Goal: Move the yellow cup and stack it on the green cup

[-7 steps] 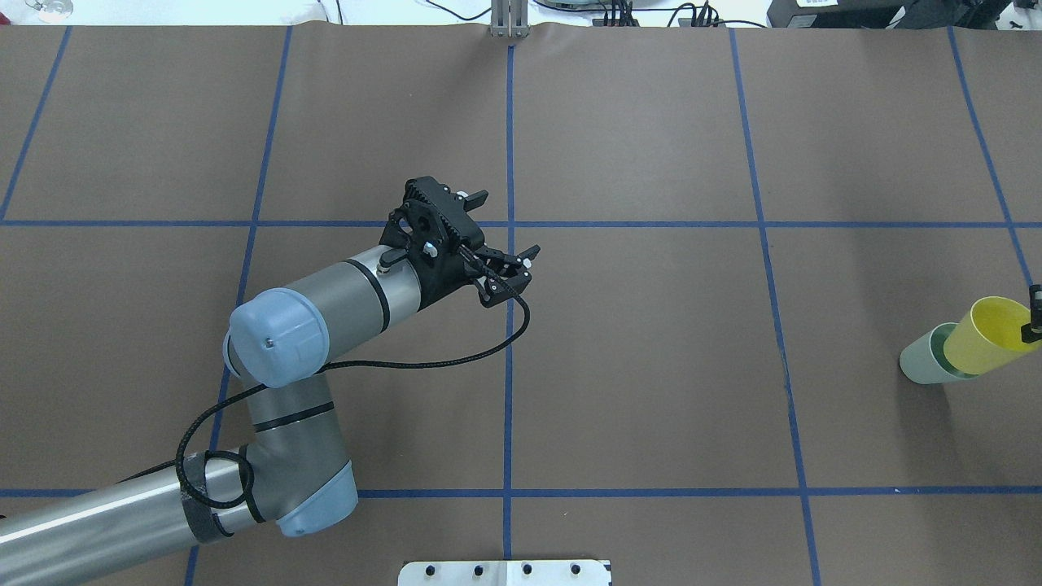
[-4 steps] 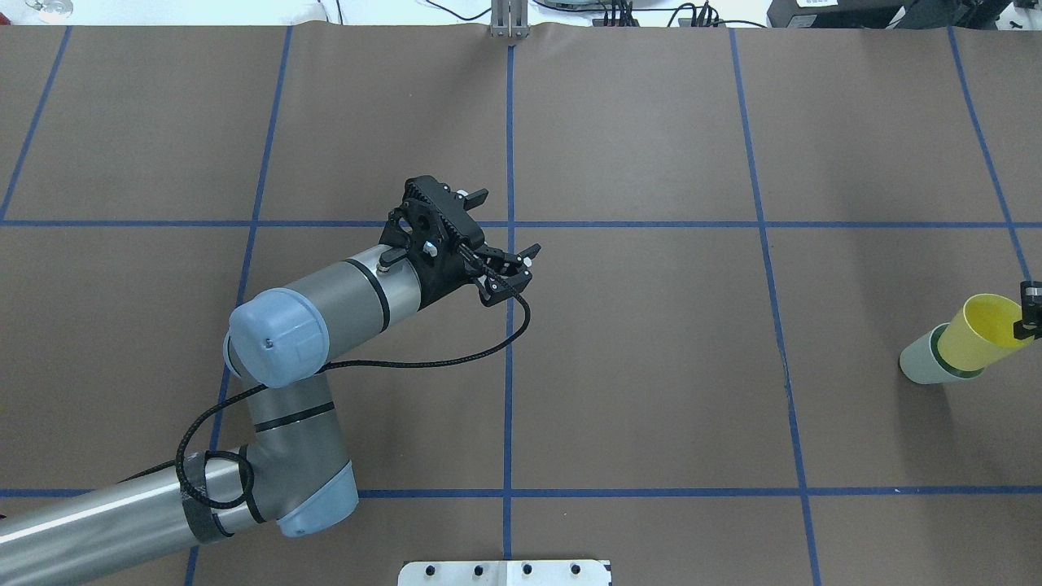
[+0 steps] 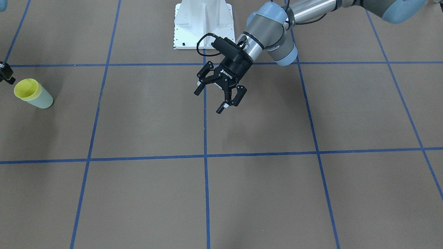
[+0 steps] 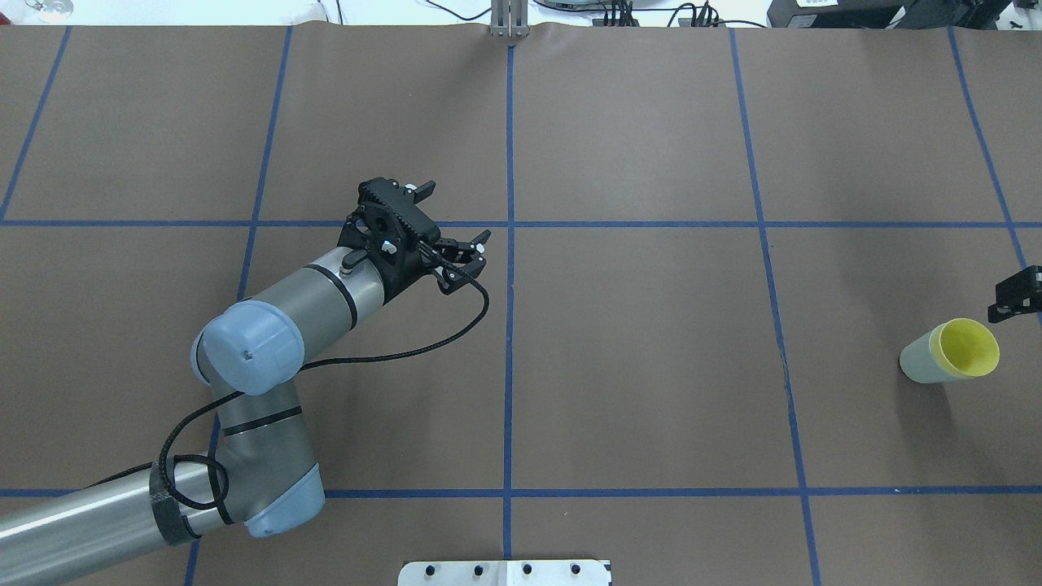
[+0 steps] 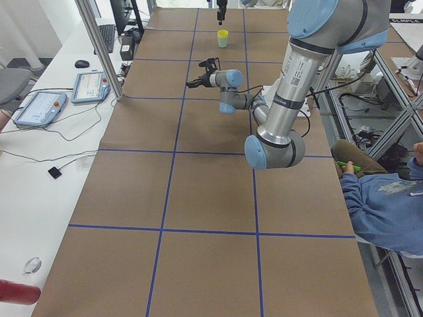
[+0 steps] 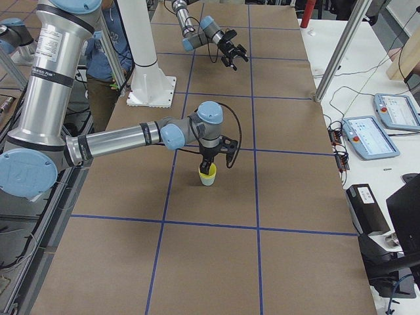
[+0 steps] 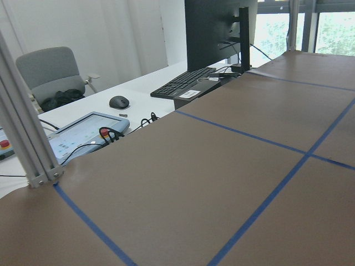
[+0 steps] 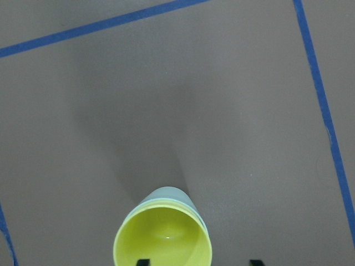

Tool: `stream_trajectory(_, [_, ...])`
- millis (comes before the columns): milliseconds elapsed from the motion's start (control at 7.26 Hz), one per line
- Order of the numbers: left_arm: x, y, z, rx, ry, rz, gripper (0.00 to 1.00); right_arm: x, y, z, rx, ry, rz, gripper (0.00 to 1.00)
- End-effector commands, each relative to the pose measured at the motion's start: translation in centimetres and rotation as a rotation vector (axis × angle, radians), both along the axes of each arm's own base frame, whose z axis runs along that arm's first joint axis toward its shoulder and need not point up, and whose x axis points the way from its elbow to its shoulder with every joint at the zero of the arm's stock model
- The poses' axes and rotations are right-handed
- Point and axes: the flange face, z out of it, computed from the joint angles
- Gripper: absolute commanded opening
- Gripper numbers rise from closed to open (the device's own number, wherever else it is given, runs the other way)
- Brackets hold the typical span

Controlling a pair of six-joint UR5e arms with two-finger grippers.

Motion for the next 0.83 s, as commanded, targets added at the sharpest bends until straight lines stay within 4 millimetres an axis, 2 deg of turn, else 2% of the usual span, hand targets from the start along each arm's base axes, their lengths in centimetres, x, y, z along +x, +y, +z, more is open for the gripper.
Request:
stream_trajectory(0, [-3.8, -3.6, 8.6, -0.143, -0.059, -0.092, 0.99, 2.2, -2.2, -1.8, 0.063, -0.012, 0.051, 1.00])
stream_trajectory(138, [-7.7, -5.5, 14.4, -0.229, -0.137, -0.124, 0.99, 2.4, -3.6, -2.0, 0.087, -0.011, 0.055, 1.00])
stream_trajectory(275, [-11.5, -9.4, 17.7, -0.364, -0.275, -0.126, 0.99, 3.1, -5.2, -1.6, 0.106, -0.014, 0.048, 1.00])
stream_trajectory(413, [-15.7, -12.7, 19.9, -0.507, -0.367, -0.127, 0.99, 3.0, -6.2, -2.1, 0.138, -0.016, 0.030, 1.00])
stream_trajectory(551, [-19.9, -15.1, 21.0, -0.610, -0.372, -0.098, 0.99, 2.9, -6.4, -2.4, 0.142, -0.019, 0.029, 1.00])
stream_trajectory(689, [-25.6, -17.4, 22.4, -0.766, -0.339, -0.027, 0.99, 3.0, -6.6, -2.7, 0.146, -0.024, 0.029, 1.00])
